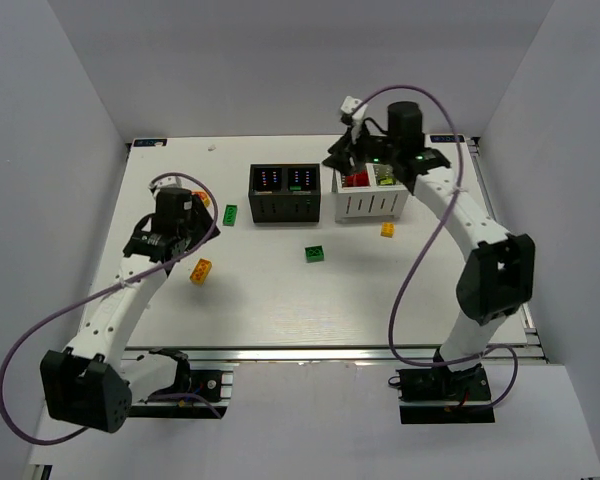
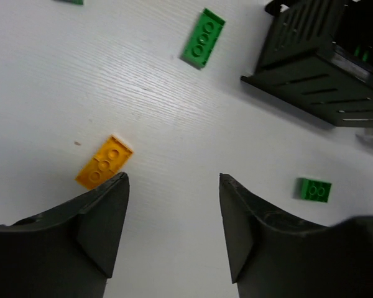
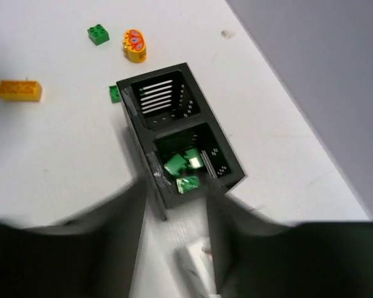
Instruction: Sort the legos into containers by color
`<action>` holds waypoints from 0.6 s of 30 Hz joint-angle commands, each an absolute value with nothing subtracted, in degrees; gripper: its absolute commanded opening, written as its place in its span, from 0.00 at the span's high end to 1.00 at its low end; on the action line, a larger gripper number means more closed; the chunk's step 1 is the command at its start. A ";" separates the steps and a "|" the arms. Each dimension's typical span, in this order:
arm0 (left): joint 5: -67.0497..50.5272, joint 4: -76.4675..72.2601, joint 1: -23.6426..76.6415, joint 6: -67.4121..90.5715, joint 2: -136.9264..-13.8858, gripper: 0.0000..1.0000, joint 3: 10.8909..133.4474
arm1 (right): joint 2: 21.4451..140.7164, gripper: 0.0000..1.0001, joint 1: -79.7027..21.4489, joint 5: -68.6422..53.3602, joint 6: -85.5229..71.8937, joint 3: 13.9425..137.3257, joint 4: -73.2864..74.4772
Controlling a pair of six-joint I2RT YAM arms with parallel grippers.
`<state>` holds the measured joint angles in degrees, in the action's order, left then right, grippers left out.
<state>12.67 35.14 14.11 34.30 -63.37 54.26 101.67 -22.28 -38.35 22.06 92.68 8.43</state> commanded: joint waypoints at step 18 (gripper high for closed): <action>-2.72 38.06 3.34 7.74 -85.16 0.31 64.34 | 83.23 0.42 -16.70 -50.45 31.64 68.04 19.94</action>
<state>-3.03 37.71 3.44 12.14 -85.84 62.63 85.58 -17.02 -50.28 30.52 69.60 18.28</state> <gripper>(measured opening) 0.691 0.574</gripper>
